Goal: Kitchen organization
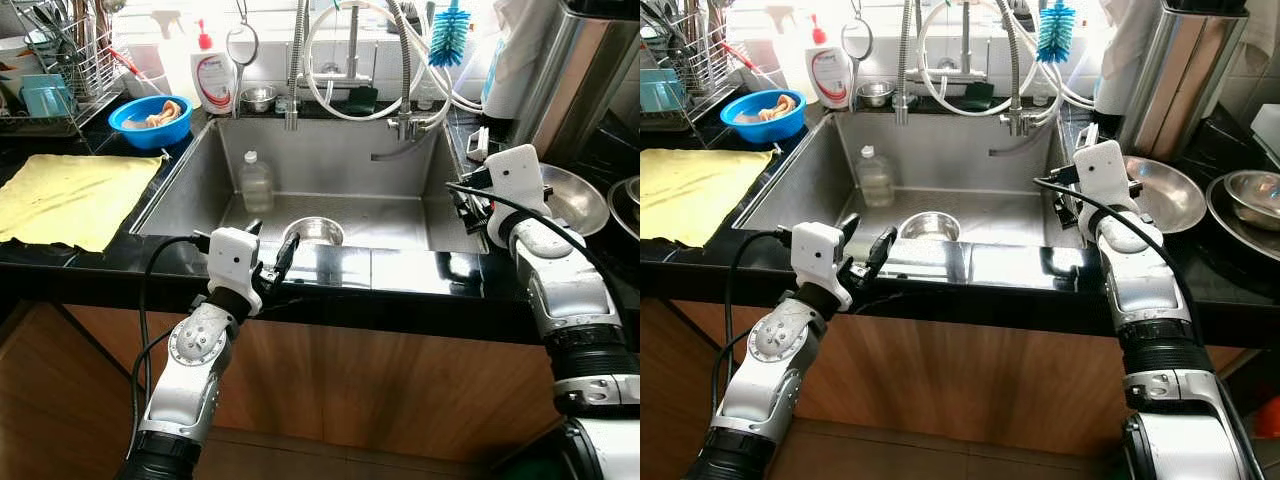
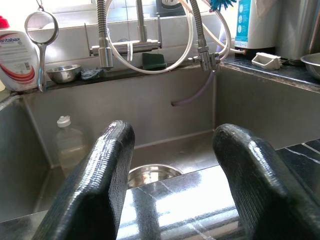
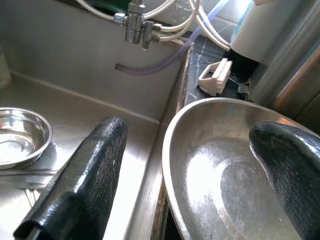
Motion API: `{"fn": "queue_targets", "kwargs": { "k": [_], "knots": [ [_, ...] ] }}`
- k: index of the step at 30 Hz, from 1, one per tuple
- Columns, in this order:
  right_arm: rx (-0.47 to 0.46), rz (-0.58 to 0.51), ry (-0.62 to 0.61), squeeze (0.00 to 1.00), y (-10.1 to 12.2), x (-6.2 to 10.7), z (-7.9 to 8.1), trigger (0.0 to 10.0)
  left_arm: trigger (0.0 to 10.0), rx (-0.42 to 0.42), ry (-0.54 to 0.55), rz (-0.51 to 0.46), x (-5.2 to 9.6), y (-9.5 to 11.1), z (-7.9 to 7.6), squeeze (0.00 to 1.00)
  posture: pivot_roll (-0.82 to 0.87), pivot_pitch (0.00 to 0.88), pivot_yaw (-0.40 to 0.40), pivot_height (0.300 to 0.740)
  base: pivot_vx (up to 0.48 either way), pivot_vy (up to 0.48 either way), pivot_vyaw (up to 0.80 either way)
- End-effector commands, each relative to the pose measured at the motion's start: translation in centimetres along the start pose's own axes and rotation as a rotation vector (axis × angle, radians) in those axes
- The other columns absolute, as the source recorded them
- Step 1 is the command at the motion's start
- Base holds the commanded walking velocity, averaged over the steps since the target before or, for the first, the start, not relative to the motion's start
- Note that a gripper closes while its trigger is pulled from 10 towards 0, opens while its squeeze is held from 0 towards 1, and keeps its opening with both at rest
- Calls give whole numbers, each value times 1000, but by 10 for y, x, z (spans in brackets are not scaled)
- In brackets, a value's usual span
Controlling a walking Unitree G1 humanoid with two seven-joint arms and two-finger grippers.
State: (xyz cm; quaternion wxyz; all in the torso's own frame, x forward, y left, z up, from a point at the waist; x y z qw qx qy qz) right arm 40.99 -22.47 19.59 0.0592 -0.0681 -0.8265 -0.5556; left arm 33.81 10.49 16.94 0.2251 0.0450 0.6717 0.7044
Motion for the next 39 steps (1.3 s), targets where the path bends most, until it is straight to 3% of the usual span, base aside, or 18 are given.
{"fn": "queue_targets", "kwargs": {
  "k": [1, 18, 20, 39],
  "knots": [
    [28, 6, 23, 0, 6, -2, 3, 10000, 10000, -19, -12, -7, -3, 2, -1, 0, -32, 0, 33, 740, 0, 0, 0],
    [44, 82, 18, 0, -9, -7, 4, 10000, 10000, -18, -18, -9, -3, 1, -3, 0, -31, 0, 31, 740, 0, 0, 0],
    [41, 88, 13, 0, -11, -9, 4, 0, 10000, -19, -19, -11, -3, 2, -2, 0, -29, 0, 32, 740, 0, 0, 0],
    [24, 76, 4, 0, -6, -13, 6, 0, 10000, -25, -17, -10, -3, 3, 0, 0, -23, 0, 34, 740, 0, 0, 0]
  ]
}}
Point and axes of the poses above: a point about 5 cm out from each wrist's last joint towards the gripper, its own x axis pointing back from the gripper into the wrist, its own y axis along the axis of the wrist's last joint, z = x × y, the point moved 4 cm from there along -x, pointing out of the wrist towards the gripper
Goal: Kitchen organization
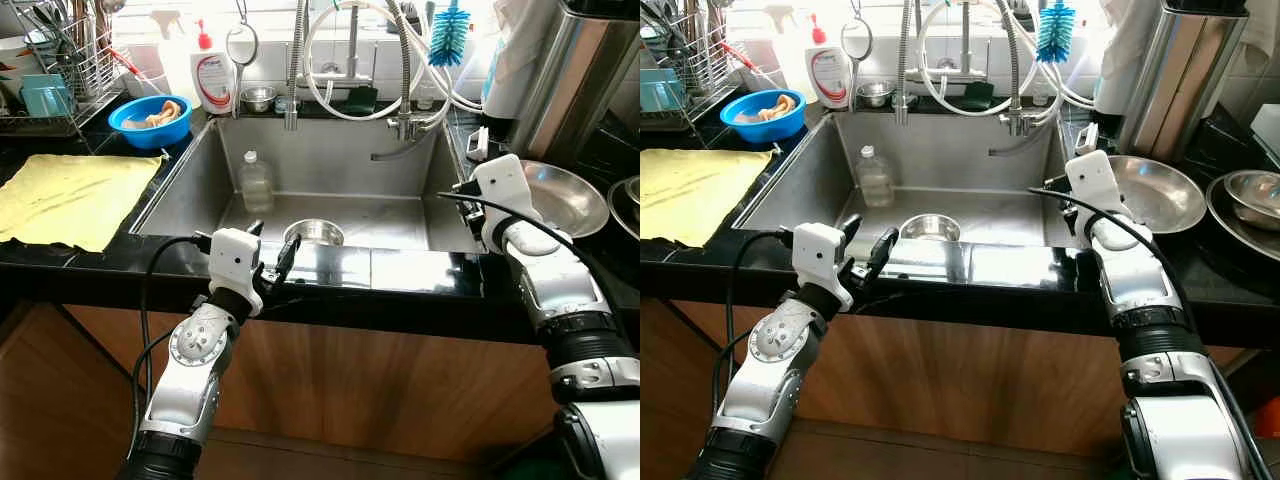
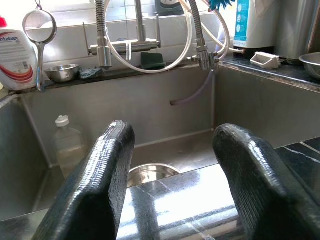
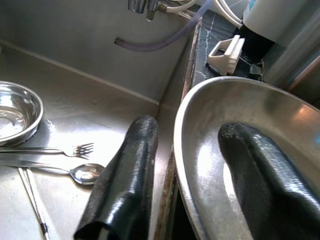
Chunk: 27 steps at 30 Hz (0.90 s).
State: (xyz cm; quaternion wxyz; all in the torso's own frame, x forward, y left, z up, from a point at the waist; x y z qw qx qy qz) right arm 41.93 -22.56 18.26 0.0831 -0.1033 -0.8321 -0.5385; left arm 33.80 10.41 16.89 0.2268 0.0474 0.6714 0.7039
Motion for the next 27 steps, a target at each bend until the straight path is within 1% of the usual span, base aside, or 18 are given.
{"fn": "queue_targets", "kwargs": {
  "k": [1, 12, 13, 22, 23, 24, 25, 27],
  "knots": [
    [-9, -9, 7, 0, 5, -1, 1, 0, 10000, -28, -11, -10, -3, 4, 1, 0, -25, 0, 34, 740, 0, 0, 0],
    [-14, 2, -8, 0, 4, -2, -1, 0, 10000, -26, -17, -5, -3, 3, 0, 0, -24, 0, 34, 740, 0, 0, 0],
    [-22, 16, -24, 0, 1, -3, -2, 10000, 10000, -26, -19, -5, -3, 3, 0, 0, -22, 0, 34, 740, 0, 0, 0],
    [-30, 16, -33, 0, 2, -4, -4, 10000, 10000, -28, -17, -4, -3, 3, 1, 0, -22, 0, 34, 740, 0, 0, 0],
    [-32, 14, -31, 0, 3, -4, -4, 3725, 10000, -28, -17, -5, -3, 3, 1, 0, -23, 0, 34, 740, 0, 0, 0],
    [-32, 14, -31, 0, 3, -4, -4, 3725, 10000, -28, -17, -5, -3, 3, 1, 0, -23, 0, 34, 740, 0, 0, 0],
    [-34, 14, -30, 0, 3, -4, -4, 0, 10000, -27, -17, -5, -3, 3, 1, 0, -22, 0, 33, 740, 0, 0, 0],
    [-36, 13, -30, 0, 3, -4, -4, 0, 10000, -28, -18, -4, -4, 3, 1, 0, -21, 0, 33, 740, 0, 0, 0]
  ]
}}
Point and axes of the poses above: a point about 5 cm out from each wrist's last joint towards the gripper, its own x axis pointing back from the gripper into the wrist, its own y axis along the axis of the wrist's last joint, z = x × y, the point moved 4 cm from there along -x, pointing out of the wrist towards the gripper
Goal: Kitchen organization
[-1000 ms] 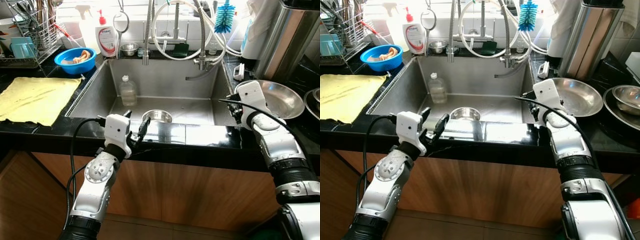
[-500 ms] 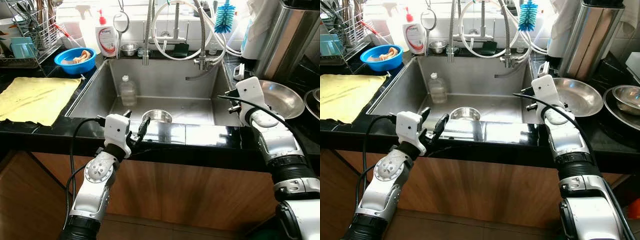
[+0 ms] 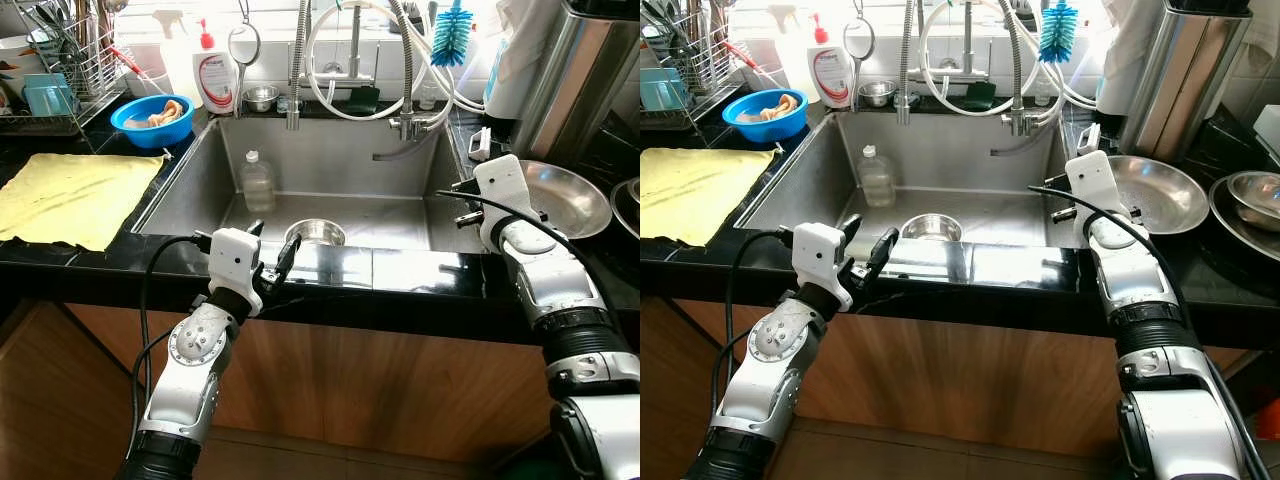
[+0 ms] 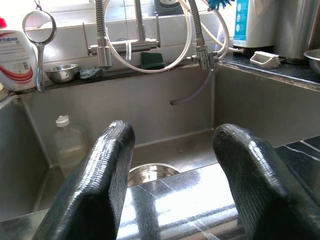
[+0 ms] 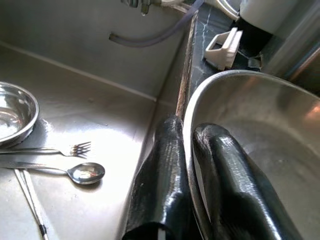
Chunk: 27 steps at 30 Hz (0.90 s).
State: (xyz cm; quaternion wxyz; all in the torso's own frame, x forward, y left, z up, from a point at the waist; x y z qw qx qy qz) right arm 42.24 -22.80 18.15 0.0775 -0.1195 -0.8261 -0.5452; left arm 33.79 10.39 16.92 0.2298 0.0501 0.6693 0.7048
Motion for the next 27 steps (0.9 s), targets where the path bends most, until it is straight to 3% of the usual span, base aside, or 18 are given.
{"fn": "queue_targets", "kwargs": {
  "k": [1, 11, 18, 26, 27],
  "knots": [
    [-20, -8, -6, 0, 5, -1, -1, 0, 10000, -25, -11, -3, -4, 2, 1, 0, -21, 0, 34, 740, 0, 0, 0],
    [-31, -25, 20, 0, 10, -2, 7, 0, 10000, -32, -8, -2, -4, 3, 3, 0, -17, 0, 32, 740, 0, 0, 0],
    [-90, -128, 126, 0, 29, 0, 30, 0, 10000, -40, 2, 0, -4, 2, 6, 0, -14, 0, 29, 740, 0, 0, 0],
    [-209, -286, 223, 0, 60, 8, 45, 0, 10000, -38, 8, 0, -3, 2, 6, 0, -15, 0, 26, 740, 0, 0, 0],
    [-197, -318, 307, 0, 65, 12, 60, 0, 10000, -37, 11, 0, -3, 2, 6, 0, -15, 0, 26, 740, 0, 0, 0]
  ]
}}
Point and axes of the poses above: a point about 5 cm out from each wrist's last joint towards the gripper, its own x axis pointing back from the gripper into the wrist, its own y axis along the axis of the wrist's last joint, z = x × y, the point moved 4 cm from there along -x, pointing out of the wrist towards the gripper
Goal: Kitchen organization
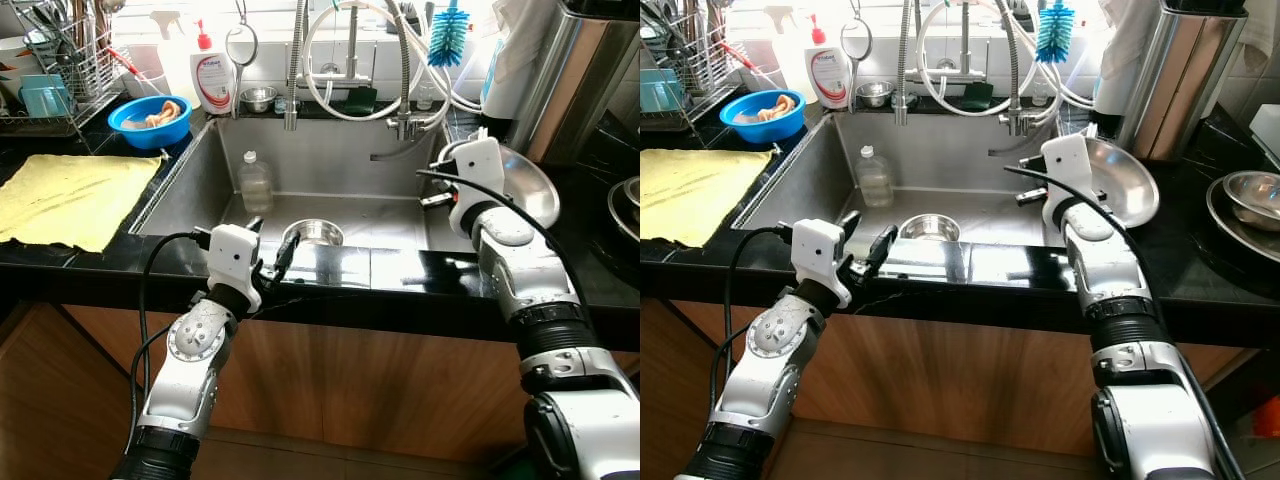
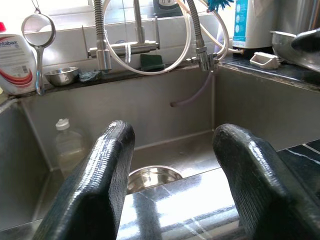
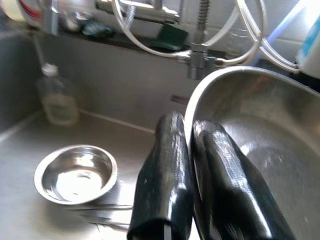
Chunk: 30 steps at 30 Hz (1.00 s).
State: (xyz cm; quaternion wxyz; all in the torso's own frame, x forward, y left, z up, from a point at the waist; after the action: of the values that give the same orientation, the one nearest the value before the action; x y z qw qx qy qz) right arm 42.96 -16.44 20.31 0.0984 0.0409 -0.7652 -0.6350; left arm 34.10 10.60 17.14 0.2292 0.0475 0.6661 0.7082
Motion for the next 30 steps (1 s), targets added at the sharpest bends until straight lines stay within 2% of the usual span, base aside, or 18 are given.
{"fn": "queue_targets", "kwargs": {
  "k": [1, 4, 7, 11, 16, 17, 22, 30],
  "knots": [
    [11, -78, 140, 0, 18, 0, 27, 0, 10000, -26, 9, 1, -1, 0, 3, 0, -15, 0, 23, 740, 0, 0, 0],
    [22, -86, 232, 0, 15, 1, 47, 0, 10000, -23, 12, 0, -1, 0, 3, 0, -15, 0, 22, 740, 0, 0, 0],
    [46, -95, 308, 0, 14, 1, 58, 0, 10000, -24, 18, -2, -1, 0, 4, 0, -12, 0, 17, 740, 0, 0, 0],
    [59, -106, 339, 0, 16, 1, 62, 0, 10000, -25, 24, -3, -1, 0, 4, 0, -9, 0, 13, 740, 0, 0, 0],
    [58, -100, 335, 0, 15, -2, 60, 157, 10000, -25, 28, -5, -1, 0, 5, 0, -9, 0, 12, 740, 0, 0, 0],
    [52, -92, 321, 0, 13, -4, 57, 10000, 10000, -26, 28, -5, -1, 0, 5, 0, -7, 0, 10, 740, 0, 0, 0],
    [39, -60, 258, 0, 7, -10, 43, 10000, 10000, -25, 30, -10, 0, 0, 5, 0, -6, 0, 11, 740, 0, 0, 0],
    [-5, -64, 259, 0, 10, -17, 41, 10000, 10000, -26, 27, -20, -2, 3, 4, 0, -2, 0, 11, 740, 0, 0, 0]
  ]
}}
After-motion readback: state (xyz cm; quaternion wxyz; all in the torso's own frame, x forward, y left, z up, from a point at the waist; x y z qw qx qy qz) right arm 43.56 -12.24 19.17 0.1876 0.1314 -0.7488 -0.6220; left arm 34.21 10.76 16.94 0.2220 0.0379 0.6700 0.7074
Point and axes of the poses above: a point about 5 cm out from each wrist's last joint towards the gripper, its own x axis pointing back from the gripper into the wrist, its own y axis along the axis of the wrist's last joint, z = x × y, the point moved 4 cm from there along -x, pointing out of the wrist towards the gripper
